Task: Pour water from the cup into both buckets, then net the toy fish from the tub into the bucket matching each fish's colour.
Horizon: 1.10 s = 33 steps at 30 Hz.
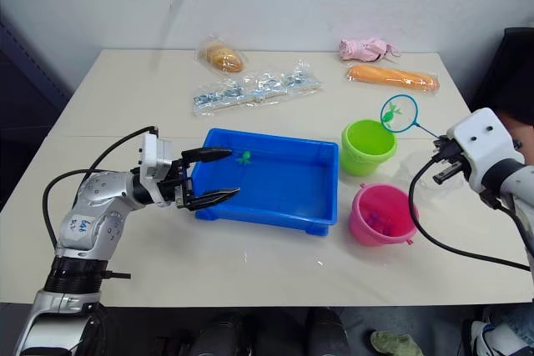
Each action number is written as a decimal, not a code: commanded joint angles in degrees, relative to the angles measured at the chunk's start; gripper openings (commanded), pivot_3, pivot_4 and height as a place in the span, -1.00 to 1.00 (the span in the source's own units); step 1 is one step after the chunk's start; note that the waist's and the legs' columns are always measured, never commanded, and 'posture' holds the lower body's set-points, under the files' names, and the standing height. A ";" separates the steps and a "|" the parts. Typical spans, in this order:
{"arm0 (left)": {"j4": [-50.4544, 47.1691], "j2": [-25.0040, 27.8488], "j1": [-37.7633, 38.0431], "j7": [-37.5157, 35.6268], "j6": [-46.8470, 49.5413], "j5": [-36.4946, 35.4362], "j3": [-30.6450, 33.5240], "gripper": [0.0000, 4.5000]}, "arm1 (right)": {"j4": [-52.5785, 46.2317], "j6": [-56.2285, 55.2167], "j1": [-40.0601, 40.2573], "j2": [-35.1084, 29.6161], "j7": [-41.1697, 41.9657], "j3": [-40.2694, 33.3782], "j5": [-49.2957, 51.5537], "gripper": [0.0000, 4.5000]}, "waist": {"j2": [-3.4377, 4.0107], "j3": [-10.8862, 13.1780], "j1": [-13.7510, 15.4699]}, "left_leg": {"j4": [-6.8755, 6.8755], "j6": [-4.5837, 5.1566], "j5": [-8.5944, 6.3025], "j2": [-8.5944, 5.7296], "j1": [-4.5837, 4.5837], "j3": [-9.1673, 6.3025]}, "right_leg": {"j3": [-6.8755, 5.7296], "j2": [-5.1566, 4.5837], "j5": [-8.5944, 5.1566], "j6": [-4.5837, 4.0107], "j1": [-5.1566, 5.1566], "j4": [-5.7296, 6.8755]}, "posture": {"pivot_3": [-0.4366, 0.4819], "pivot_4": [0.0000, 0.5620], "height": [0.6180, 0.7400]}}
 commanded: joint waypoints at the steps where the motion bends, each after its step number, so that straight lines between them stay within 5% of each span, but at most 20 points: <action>1: 0.18 -0.37 -1.19 -0.50 -0.90 -0.44 0.33 0.99 | -1.29 -5.04 1.74 -1.58 1.51 -0.75 -3.55 -1.00 | 0.00 0.00 -0.03 | 0.00 -0.01 0.00 0.00 0.00 0.00 | 0.00 0.01 0.00 0.00 0.00 0.00 | -0.05 -0.47 1.00; 33: 1.27 -2.37 -2.53 -1.39 0.48 -0.48 -0.56 0.99 | 5.87 -33.11 3.14 -2.31 -6.61 5.10 -33.72 -1.00 | 0.00 0.00 -0.26 | 0.05 -0.06 0.04 0.04 0.02 -0.03 | 0.02 0.05 0.00 0.00 0.03 0.04 | -0.05 -0.47 1.00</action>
